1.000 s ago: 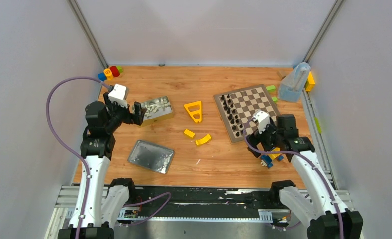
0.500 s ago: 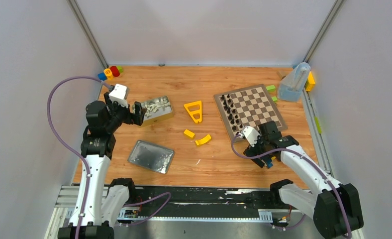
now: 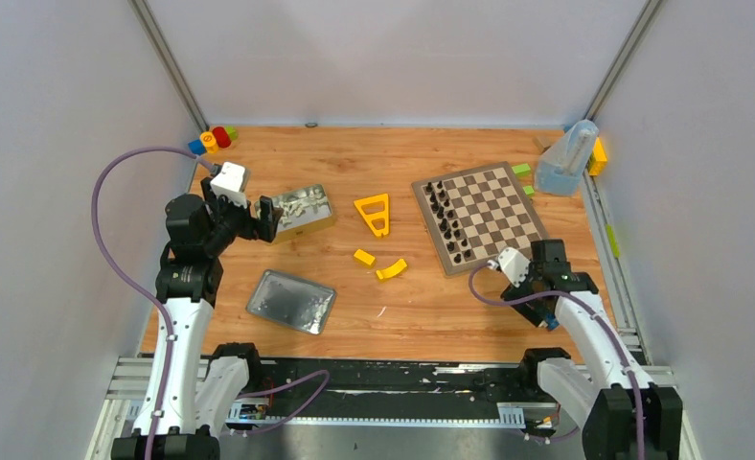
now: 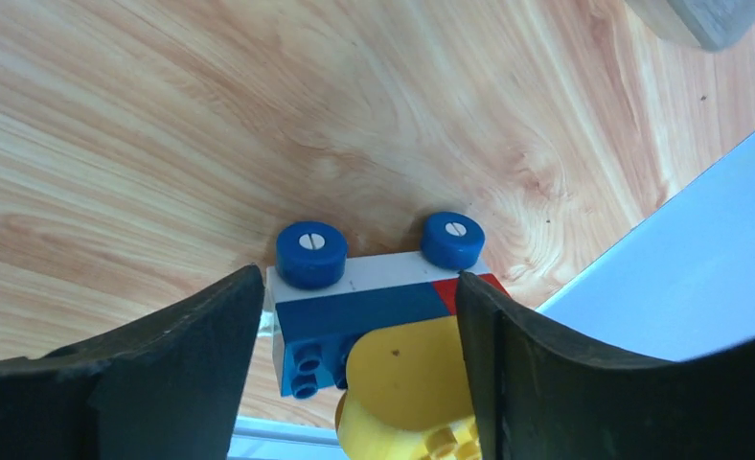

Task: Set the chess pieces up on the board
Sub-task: Move the distractor to the center of the board.

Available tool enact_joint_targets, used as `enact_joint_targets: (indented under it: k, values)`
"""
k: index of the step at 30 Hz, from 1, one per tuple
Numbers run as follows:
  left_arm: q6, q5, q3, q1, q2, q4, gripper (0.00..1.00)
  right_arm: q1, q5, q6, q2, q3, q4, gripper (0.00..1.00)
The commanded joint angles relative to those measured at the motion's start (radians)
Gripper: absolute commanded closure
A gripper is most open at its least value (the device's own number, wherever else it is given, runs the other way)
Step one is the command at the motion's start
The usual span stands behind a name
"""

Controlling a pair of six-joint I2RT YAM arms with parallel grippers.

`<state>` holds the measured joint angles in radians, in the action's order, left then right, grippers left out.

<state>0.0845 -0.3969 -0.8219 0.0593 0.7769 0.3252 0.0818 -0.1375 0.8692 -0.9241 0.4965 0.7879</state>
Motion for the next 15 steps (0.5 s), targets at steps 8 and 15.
enact_joint_targets:
  k: [8,15]
  values:
    - [0.015,-0.025,0.003,0.0,-0.007,-0.026,0.0,-0.204,0.365,-0.377,-0.173,0.372,-0.134,0.14]
    - [0.015,-0.028,0.004,0.001,0.0,-0.026,0.0,-0.35,0.362,-0.673,-0.499,0.603,-0.241,0.14]
